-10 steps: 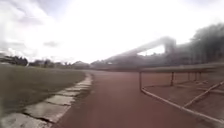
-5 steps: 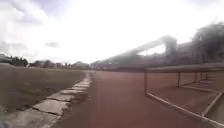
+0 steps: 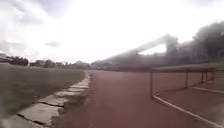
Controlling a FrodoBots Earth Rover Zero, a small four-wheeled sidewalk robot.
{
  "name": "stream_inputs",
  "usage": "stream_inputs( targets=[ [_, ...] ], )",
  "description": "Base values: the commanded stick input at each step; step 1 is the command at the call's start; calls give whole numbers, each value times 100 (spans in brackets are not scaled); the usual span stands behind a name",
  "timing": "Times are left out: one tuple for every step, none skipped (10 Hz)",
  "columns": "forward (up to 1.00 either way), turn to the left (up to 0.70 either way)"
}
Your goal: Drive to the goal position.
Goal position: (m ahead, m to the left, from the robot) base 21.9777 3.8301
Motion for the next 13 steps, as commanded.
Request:
stream_inputs(
  targets=[
    [70, 0],
    [70, 0],
    [70, 0],
    [70, 0],
    [70, 0],
    [70, 0],
    [70, 0],
    [70, 0],
    [70, 0],
    [70, 0],
    [70, 0],
    [70, 0],
    [70, 0]
  ],
)
